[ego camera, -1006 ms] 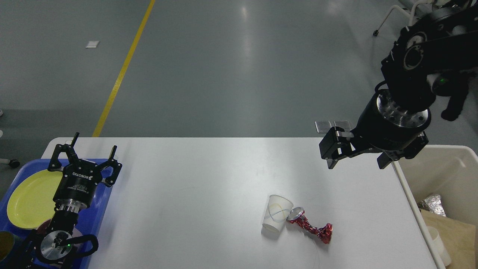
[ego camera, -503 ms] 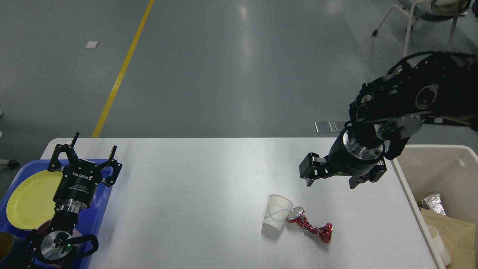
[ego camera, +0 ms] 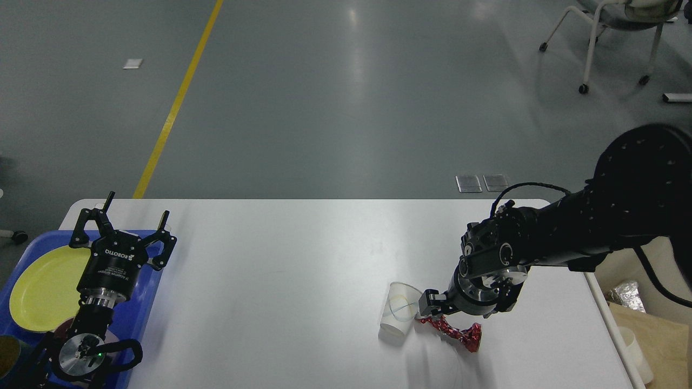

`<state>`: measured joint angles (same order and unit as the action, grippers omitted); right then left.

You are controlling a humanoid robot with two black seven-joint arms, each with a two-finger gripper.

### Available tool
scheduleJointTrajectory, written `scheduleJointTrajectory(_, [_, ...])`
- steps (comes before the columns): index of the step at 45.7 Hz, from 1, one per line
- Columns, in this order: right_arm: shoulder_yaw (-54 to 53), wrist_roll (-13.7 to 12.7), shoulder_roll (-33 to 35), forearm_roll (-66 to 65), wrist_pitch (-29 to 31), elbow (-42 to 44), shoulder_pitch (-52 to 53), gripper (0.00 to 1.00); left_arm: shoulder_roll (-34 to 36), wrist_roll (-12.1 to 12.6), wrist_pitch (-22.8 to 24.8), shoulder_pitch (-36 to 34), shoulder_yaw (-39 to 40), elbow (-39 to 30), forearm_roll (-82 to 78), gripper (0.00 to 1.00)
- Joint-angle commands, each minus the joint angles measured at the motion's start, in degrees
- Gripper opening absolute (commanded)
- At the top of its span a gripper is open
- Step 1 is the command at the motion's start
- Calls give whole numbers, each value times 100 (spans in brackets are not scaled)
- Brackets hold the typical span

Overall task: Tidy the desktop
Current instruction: 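Move the right gripper down toward the red wrapper by the paper cup, then grasp the red wrapper with the right gripper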

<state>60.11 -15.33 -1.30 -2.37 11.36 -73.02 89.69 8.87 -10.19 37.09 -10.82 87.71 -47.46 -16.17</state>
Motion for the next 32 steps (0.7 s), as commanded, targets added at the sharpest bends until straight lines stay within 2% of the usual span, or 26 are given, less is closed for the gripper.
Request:
scheduleJointTrajectory(1, [-17, 65, -28, -360, -300, 209, -329, 98, 0, -1, 0, 0, 0, 0, 0, 96])
scheduleJointTrajectory(6, [-8, 144, -80, -773, -292, 130, -338, 93, 0, -1, 0, 0, 0, 0, 0, 96])
scheduleJointTrajectory(9, [10, 328, -63, -1159, -292, 112, -303, 92, 0, -1, 0, 0, 0, 0, 0, 96])
scheduleJointTrajectory(16, [124, 1399, -63, -2134, -248, -134, -276, 91, 0, -1, 0, 0, 0, 0, 0, 96])
scheduleJointTrajectory(18, [159, 1585, -63, -2495, -248, -169, -267, 91, 0, -1, 0, 0, 0, 0, 0, 96])
scheduleJointTrajectory(32, [607, 1621, -89, -3472, -230, 191, -338, 91, 0, -1, 0, 0, 0, 0, 0, 96])
